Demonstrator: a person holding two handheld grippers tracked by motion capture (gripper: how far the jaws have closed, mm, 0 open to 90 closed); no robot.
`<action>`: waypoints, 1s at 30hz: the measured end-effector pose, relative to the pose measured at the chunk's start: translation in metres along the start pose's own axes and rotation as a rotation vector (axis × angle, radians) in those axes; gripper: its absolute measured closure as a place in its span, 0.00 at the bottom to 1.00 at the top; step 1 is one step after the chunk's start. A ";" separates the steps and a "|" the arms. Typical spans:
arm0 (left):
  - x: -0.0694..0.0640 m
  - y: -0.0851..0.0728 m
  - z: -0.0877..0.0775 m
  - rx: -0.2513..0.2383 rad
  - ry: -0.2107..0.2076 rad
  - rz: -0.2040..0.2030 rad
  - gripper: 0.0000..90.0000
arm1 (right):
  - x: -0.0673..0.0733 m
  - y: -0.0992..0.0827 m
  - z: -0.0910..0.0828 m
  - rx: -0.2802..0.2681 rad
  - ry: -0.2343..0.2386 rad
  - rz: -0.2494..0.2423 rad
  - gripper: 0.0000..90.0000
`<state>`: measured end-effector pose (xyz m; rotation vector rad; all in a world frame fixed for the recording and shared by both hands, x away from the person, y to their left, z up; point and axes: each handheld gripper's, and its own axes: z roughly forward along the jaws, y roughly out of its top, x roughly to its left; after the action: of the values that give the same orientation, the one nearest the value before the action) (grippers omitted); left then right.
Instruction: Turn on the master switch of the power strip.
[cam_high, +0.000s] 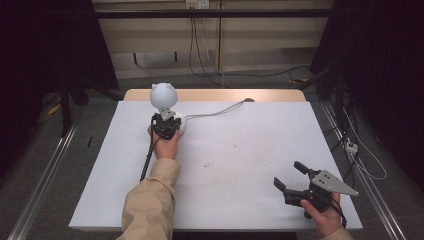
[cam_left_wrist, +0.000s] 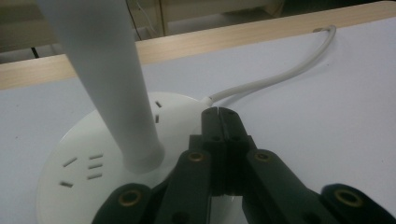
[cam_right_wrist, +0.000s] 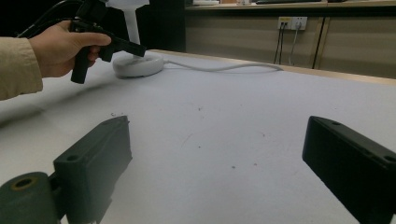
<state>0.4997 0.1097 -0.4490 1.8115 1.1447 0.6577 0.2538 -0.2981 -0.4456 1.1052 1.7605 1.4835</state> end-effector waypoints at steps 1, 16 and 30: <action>0.000 0.001 0.000 0.010 0.002 0.018 1.00 | 0.000 0.000 0.000 0.000 0.000 0.000 0.08; -0.009 0.002 0.007 -0.012 0.025 0.026 1.00 | 0.000 0.000 -0.001 -0.004 0.001 0.004 0.08; -0.013 -0.001 0.009 -0.012 0.070 0.077 1.00 | 0.000 0.000 -0.001 -0.006 0.004 -0.001 0.08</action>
<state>0.5011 0.0949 -0.4536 1.8423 1.1189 0.7763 0.2526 -0.2988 -0.4448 1.0994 1.7578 1.4905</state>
